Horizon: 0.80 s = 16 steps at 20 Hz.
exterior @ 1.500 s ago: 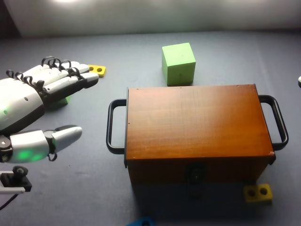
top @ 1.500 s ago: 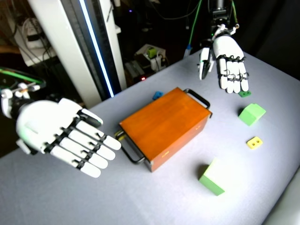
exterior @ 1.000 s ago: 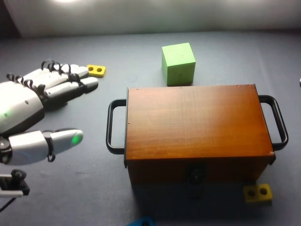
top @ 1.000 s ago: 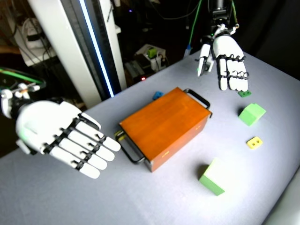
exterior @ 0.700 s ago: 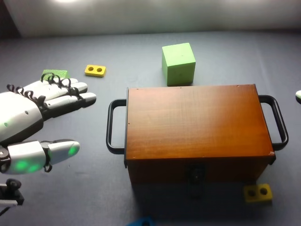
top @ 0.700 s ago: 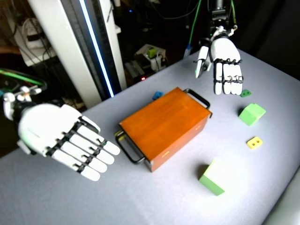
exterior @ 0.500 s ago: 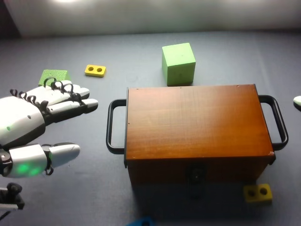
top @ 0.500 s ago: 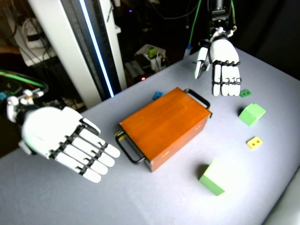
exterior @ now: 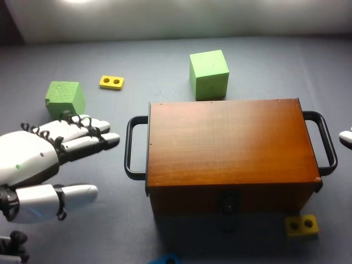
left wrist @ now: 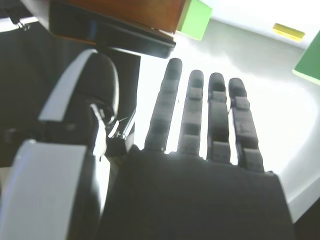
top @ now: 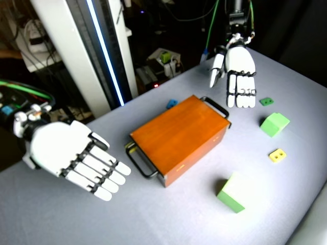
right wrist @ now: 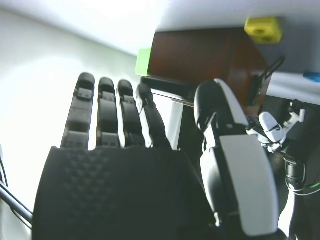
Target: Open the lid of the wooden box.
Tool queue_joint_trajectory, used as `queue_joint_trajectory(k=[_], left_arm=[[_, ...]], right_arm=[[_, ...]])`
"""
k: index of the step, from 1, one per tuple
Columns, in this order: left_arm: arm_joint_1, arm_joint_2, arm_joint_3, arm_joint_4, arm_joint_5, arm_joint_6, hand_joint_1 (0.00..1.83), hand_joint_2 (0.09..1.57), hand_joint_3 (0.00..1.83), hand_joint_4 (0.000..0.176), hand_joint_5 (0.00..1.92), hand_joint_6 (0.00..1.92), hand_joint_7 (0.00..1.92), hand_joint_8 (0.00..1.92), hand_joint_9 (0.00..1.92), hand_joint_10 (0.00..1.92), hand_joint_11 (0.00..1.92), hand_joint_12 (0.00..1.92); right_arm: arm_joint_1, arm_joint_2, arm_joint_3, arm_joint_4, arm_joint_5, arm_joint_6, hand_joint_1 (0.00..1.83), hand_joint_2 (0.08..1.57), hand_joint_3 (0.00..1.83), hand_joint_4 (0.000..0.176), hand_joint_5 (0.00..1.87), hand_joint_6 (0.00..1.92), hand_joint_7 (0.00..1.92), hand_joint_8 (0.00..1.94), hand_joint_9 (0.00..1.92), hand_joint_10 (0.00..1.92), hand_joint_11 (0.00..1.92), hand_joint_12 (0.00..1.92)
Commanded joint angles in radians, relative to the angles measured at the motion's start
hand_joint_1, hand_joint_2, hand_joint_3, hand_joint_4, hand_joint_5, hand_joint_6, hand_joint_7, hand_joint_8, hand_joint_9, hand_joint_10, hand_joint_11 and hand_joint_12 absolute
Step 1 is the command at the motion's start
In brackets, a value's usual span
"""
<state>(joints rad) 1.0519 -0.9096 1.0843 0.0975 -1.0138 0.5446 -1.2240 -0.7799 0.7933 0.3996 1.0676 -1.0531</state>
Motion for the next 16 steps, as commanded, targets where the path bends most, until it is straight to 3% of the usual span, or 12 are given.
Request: queue_joint_trajectory(k=[1,7,16], left_arm=[[-0.003,-0.004,0.001,-0.018,-0.105,-0.012,0.11,1.46,0.00,0.000,0.14,0.01,0.02,0.00,0.00,0.00,0.00,0.00],[-0.002,-0.017,0.003,0.012,-0.093,-0.036,0.01,1.47,0.01,0.000,0.13,0.01,0.00,0.00,0.00,0.00,0.00,0.00],[-0.011,-0.043,0.015,0.051,-0.077,-0.069,0.07,1.46,0.00,0.000,0.14,0.01,0.02,0.01,0.00,0.00,0.00,0.00]], right_arm=[[0.012,-0.003,0.009,-0.004,0.098,0.000,0.45,1.38,0.00,0.000,0.06,0.01,0.01,0.00,0.00,0.00,0.00,0.00],[0.026,-0.018,0.022,-0.005,0.063,0.000,0.41,1.39,0.00,0.000,0.06,0.00,0.00,0.00,0.00,0.00,0.00,0.00],[0.072,-0.054,0.044,-0.042,-0.004,0.000,0.41,1.41,0.00,0.000,0.04,0.00,0.00,0.00,0.00,0.00,0.00,0.00]])
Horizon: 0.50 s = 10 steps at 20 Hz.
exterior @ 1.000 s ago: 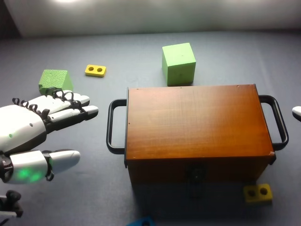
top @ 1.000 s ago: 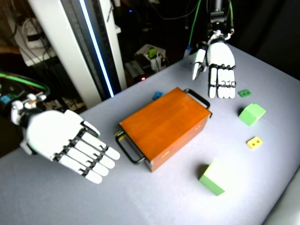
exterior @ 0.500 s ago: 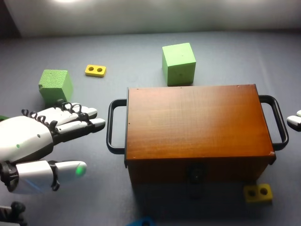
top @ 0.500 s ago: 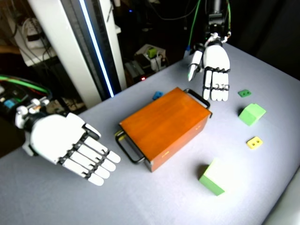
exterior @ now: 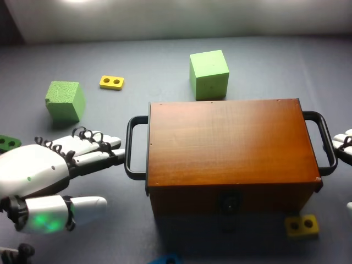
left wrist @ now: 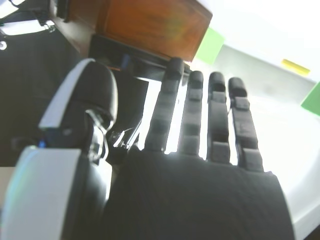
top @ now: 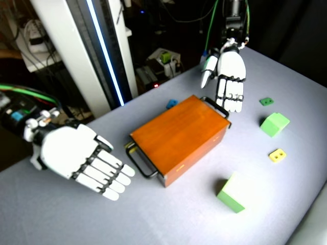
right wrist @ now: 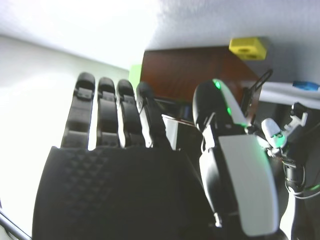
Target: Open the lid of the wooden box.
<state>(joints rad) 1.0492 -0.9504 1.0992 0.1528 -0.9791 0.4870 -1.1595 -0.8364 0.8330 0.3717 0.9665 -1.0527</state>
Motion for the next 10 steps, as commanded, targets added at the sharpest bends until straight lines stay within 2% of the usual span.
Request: queue_joint_trajectory(k=[1,10], left_arm=[[-0.011,-0.006,0.003,0.002,-0.109,-0.016,0.07,1.46,0.00,0.000,0.14,0.01,0.02,0.00,0.00,0.00,0.00,0.00],[-0.017,-0.004,0.000,0.010,-0.151,-0.021,0.12,1.46,0.00,0.000,0.17,0.01,0.02,0.00,0.00,0.00,0.00,0.00]], right_arm=[[0.016,-0.002,0.006,-0.024,0.090,0.000,0.38,1.40,0.00,0.000,0.04,0.00,0.00,0.00,0.00,0.00,0.00,0.00],[0.043,-0.002,0.000,-0.071,0.119,0.016,0.41,1.39,0.00,0.000,0.07,0.01,0.00,0.00,0.00,0.00,0.03,0.02]])
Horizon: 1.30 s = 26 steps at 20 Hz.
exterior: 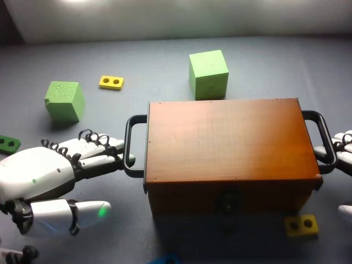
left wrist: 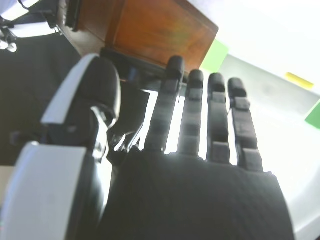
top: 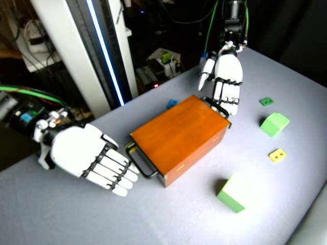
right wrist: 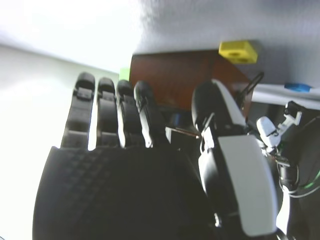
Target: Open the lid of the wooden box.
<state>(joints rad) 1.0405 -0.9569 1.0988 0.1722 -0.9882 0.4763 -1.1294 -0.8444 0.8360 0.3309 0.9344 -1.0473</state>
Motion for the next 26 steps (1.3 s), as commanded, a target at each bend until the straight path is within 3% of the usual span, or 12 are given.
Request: queue_joint_trajectory(k=[1,8,10,14,15,17,19,21,22,23,26], left_arm=[[-0.009,0.005,-0.002,-0.010,-0.150,-0.010,0.12,1.47,0.00,0.000,0.16,0.01,0.02,0.00,0.00,0.00,0.00,0.00],[-0.012,0.039,-0.010,-0.051,-0.229,0.028,0.06,1.48,0.00,0.000,0.12,0.00,0.01,0.00,0.00,0.00,0.00,0.00],[-0.015,0.051,-0.014,-0.065,-0.250,0.045,0.16,1.46,0.00,0.000,0.17,0.02,0.06,0.01,0.00,0.00,0.00,0.00],[-0.047,0.059,-0.006,-0.091,-0.275,0.081,0.17,1.45,0.00,0.000,0.16,0.01,0.06,0.01,0.00,0.00,0.00,0.00],[-0.066,0.058,-0.002,-0.091,-0.273,0.090,0.25,1.44,0.00,0.000,0.20,0.02,0.08,0.01,0.00,0.00,0.03,0.02],[-0.098,0.053,0.011,-0.093,-0.268,0.099,0.23,1.44,0.00,0.000,0.20,0.01,0.09,0.01,0.00,0.00,0.00,0.03],[-0.116,0.049,0.021,-0.100,-0.268,0.105,0.25,1.44,0.00,0.000,0.24,0.01,0.10,0.00,0.02,0.01,0.00,0.19],[-0.133,0.046,0.030,-0.106,-0.265,0.110,0.33,1.43,0.00,0.000,0.25,0.01,0.10,0.00,0.02,0.00,0.00,0.18],[-0.149,0.042,0.038,-0.106,-0.254,0.111,0.27,1.45,0.00,0.000,0.22,0.01,0.05,0.00,0.00,0.00,0.00,0.04],[-0.163,0.036,0.047,-0.105,-0.243,0.111,0.30,1.42,0.02,0.000,0.30,0.00,0.11,0.00,0.05,0.00,0.00,0.29],[-0.207,0.007,0.081,-0.109,-0.216,0.112,0.33,1.44,0.01,0.000,0.29,0.00,0.09,0.00,0.02,0.00,0.00,0.26]], right_arm=[[0.013,0.009,-0.006,-0.033,0.162,0.013,0.39,1.40,0.00,0.000,0.04,0.00,0.00,0.00,0.00,0.00,0.03,0.02],[0.011,0.038,-0.026,-0.041,0.271,0.033,0.35,1.40,0.00,0.000,0.01,0.00,0.00,0.00,0.00,0.00,0.00,0.00],[0.011,0.040,-0.026,-0.041,0.290,0.033,0.34,1.41,0.00,0.000,0.01,0.00,0.00,0.00,0.00,0.00,0.00,0.00],[0.013,0.040,-0.018,-0.028,0.330,0.033,0.34,1.40,0.00,0.000,0.00,0.00,0.00,0.00,0.00,0.00,0.00,0.00],[0.017,0.040,-0.015,-0.023,0.342,0.033,0.32,1.41,0.00,0.000,0.01,0.00,0.00,0.00,0.00,0.00,0.00,0.00],[0.024,0.039,-0.011,-0.013,0.370,0.033,0.19,1.41,0.00,0.000,0.00,0.00,0.00,0.00,0.00,0.00,0.00,0.00],[0.035,0.037,-0.006,-0.007,0.384,0.033,0.23,1.41,0.00,0.000,0.00,0.00,0.00,0.00,0.00,0.00,0.00,0.00],[0.049,0.033,0.001,-0.004,0.388,0.032,0.27,1.41,0.00,0.000,0.00,0.00,0.00,0.00,0.00,0.00,0.00,0.00],[0.059,0.029,0.007,-0.004,0.389,0.029,0.32,1.41,0.00,0.000,0.01,0.00,0.00,0.00,0.00,0.00,0.00,0.00],[0.067,0.026,0.013,-0.004,0.388,0.026,0.39,1.41,0.00,0.000,0.00,0.00,0.00,0.00,0.00,0.00,0.00,0.00],[0.101,0.012,0.036,0.002,0.383,0.023,0.41,1.41,0.00,0.000,0.00,0.00,0.00,0.00,0.00,0.00,0.01,0.00]])
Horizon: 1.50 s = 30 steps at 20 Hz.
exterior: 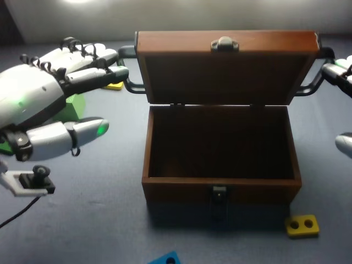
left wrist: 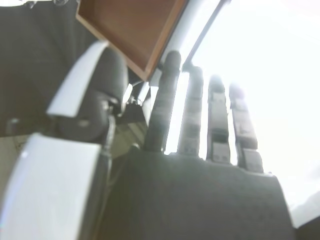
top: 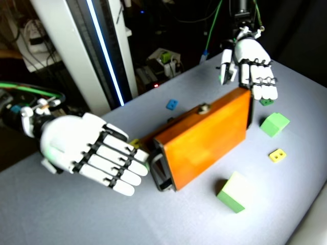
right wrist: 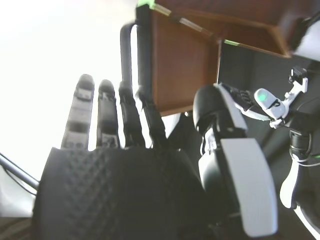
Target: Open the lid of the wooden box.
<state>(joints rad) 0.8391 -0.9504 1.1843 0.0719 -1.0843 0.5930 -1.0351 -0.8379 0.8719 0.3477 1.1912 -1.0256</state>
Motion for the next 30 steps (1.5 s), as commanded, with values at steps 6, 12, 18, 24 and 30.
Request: queue_joint_trajectory(k=[6,12,18,24,30], left_arm=[[-0.063,-0.044,0.045,-0.027,-0.088,-0.005,0.77,1.40,0.00,0.000,0.27,0.00,0.09,0.00,0.03,0.00,0.00,0.31],[-0.086,-0.071,0.071,-0.042,-0.067,-0.005,0.81,1.36,0.00,0.022,0.29,0.00,0.11,0.00,0.09,0.00,0.00,0.74],[-0.097,-0.079,0.079,-0.051,-0.065,0.007,0.75,1.32,0.00,0.068,0.08,0.00,0.00,0.00,0.00,0.00,0.00,0.12],[-0.098,-0.068,0.071,-0.073,-0.065,0.045,0.61,1.29,0.00,0.121,0.00,0.00,0.00,0.00,0.00,0.00,0.00,0.00],[-0.090,-0.050,0.055,-0.077,-0.098,0.049,0.49,1.26,0.00,0.163,0.00,0.00,0.00,0.00,0.00,0.00,0.00,0.00]], right_arm=[[0.069,-0.017,0.039,0.008,0.097,-0.015,0.48,1.43,0.00,0.000,0.00,0.00,0.00,0.00,0.00,0.00,0.00,0.11],[0.116,-0.037,0.074,0.024,0.038,-0.025,0.54,1.44,0.00,0.000,0.00,0.00,0.00,0.00,0.00,0.00,0.00,0.42],[0.135,-0.045,0.094,0.037,0.009,-0.027,0.66,1.43,0.00,0.000,0.00,0.00,0.00,0.00,0.00,0.00,0.00,0.29],[0.140,-0.045,0.103,0.045,-0.005,-0.027,0.63,1.42,0.00,0.000,0.00,0.00,0.00,0.00,0.00,0.00,0.00,0.20],[0.141,-0.042,0.093,0.039,0.009,-0.027,0.68,1.43,0.00,0.000,0.00,0.00,0.00,0.00,0.00,0.00,0.00,0.19]])
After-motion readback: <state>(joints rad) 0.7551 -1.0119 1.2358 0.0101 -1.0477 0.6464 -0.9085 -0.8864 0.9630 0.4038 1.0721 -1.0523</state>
